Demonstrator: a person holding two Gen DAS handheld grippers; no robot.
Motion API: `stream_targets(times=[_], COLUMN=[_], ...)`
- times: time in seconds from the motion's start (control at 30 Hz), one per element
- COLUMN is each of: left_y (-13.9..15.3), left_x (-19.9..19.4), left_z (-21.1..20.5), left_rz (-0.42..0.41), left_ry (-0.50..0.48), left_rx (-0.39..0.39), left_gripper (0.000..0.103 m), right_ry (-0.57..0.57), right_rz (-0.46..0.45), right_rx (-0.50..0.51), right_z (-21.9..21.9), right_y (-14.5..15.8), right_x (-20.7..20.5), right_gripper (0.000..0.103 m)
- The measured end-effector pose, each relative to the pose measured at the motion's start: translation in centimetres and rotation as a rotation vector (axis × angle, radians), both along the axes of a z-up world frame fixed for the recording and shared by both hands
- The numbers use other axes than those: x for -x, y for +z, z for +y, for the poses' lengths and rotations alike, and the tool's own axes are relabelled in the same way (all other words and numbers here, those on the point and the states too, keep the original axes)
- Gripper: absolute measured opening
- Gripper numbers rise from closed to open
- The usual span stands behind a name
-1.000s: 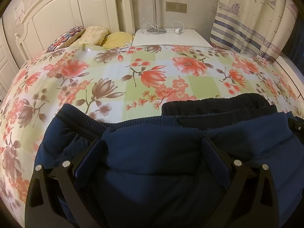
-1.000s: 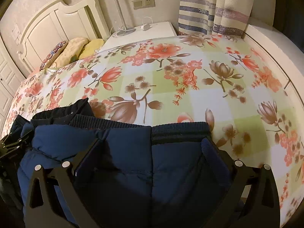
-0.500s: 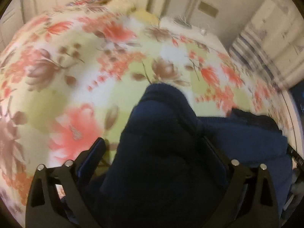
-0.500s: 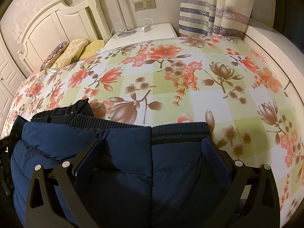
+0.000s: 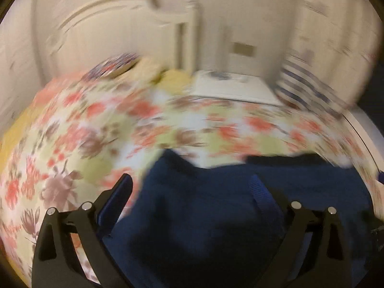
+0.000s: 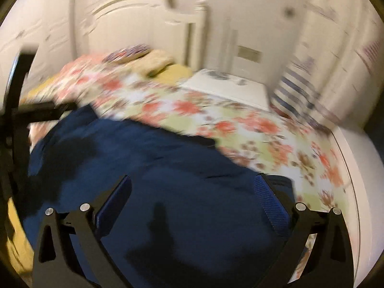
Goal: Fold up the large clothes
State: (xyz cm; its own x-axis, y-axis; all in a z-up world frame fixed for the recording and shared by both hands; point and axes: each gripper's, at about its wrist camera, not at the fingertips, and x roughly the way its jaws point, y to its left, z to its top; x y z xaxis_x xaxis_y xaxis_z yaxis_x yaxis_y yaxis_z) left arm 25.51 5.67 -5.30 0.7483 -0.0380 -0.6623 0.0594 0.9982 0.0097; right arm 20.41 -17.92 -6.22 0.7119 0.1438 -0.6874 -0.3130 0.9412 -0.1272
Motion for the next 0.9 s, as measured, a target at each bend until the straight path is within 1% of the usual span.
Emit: stream_targets(times=[0.03, 0.07, 0.1, 0.13, 0.17, 0.2, 0.23, 0.3, 0.33, 0.4, 0.43, 0.47, 0.5, 0.53, 0.57, 0.6, 0.63, 0.67, 0.77, 0.83, 0.87, 0.9], left_y=[-0.6, -1.7, -3.1, -4.4, -5.9, -6.2, -6.2, -5.9, -5.5, -4.9, -4.8, -4.9, -5.2, -5.8, -6.1, -6.4, -6.6, -6.7, -6.9, -6.8, -6.6, -6.0], left_x=[0.7, 0.9, 0.9, 0.8, 0.6, 0.5, 0.2, -0.1, 0.1, 0.9, 1.2, 1.4, 1.3, 1.3, 1.0, 1.0, 0.9, 0.7, 0.1, 0.0, 0.4, 1.0], left_z=[-1.9, -3.8, -5.3, -6.4, -7.4, -7.4, -7.1, -6.0, -5.2, -3.2, -2.1, -0.5, 1.0, 2.6, 3.7, 4.4, 4.8, 4.7, 4.0, 4.4, 4.5, 4.4], left_rz=[0.009, 0.037, 0.062, 0.081, 0.097, 0.100, 0.115, 0.146, 0.135, 0.083, 0.071, 0.071, 0.086, 0.110, 0.122, 0.129, 0.134, 0.140, 0.150, 0.161, 0.163, 0.155], left_ry=[-0.057, -0.103, -0.131, -0.139, -0.126, -0.121, -0.120, -0.111, -0.092, -0.036, -0.009, 0.031, 0.055, 0.080, 0.083, 0.081, 0.085, 0.089, 0.098, 0.098, 0.111, 0.137], left_rx=[-0.025, -0.064, -0.112, -0.165, -0.222, -0.215, -0.184, -0.126, -0.114, -0.136, -0.141, -0.135, -0.111, -0.069, -0.026, 0.023, 0.049, 0.046, -0.001, 0.011, 0.011, -0.002], left_gripper=[0.101, 0.101, 0.101, 0.101, 0.101, 0.101, 0.101, 0.101, 0.101, 0.101, 0.101, 0.101, 0.101, 0.101, 0.101, 0.101, 0.101, 0.101, 0.101, 0.101, 0.101, 0.100], right_ry=[0.022, 0.037, 0.051, 0.049, 0.051, 0.049, 0.045, 0.044, 0.041, -0.003, -0.040, -0.082, -0.130, -0.172, -0.198, -0.214, -0.214, -0.211, -0.217, -0.219, -0.228, -0.256], right_rz=[0.024, 0.046, 0.093, 0.116, 0.109, 0.121, 0.140, 0.152, 0.144, 0.106, 0.092, 0.089, 0.092, 0.101, 0.113, 0.129, 0.145, 0.154, 0.157, 0.159, 0.155, 0.132], right_rx=[0.010, 0.013, 0.036, 0.075, 0.067, 0.034, 0.012, 0.006, 0.016, 0.026, 0.007, -0.031, -0.062, -0.092, -0.130, -0.203, -0.265, -0.278, -0.220, -0.227, -0.232, -0.222], right_z=[1.1, 1.8, 2.7, 3.3, 3.4, 2.8, 2.4, 1.9, 1.6, 0.6, -0.7, -2.6, -4.4, -6.1, -7.6, -9.3, -10.2, -10.3, -9.4, -9.4, -9.4, -9.2], right_y=[-0.9, -1.7, -3.5, -5.2, -5.6, -5.8, -5.7, -5.5, -5.1, -4.3, -4.0, -3.9, -4.1, -4.5, -4.9, -5.5, -6.2, -6.5, -6.8, -6.7, -6.5, -5.9], right_x=[0.1, -0.1, -0.5, -0.9, -1.0, -1.4, -1.7, -1.8, -1.6, -0.7, -0.3, -0.1, -0.1, -0.2, -0.2, -0.3, -0.5, -0.5, -1.0, -0.9, -0.5, 0.2], right_gripper=[0.098, 0.098, 0.098, 0.098, 0.098, 0.098, 0.098, 0.098, 0.098, 0.098, 0.098, 0.098, 0.098, 0.098, 0.098, 0.098, 0.099, 0.099, 0.099, 0.098, 0.098, 0.098])
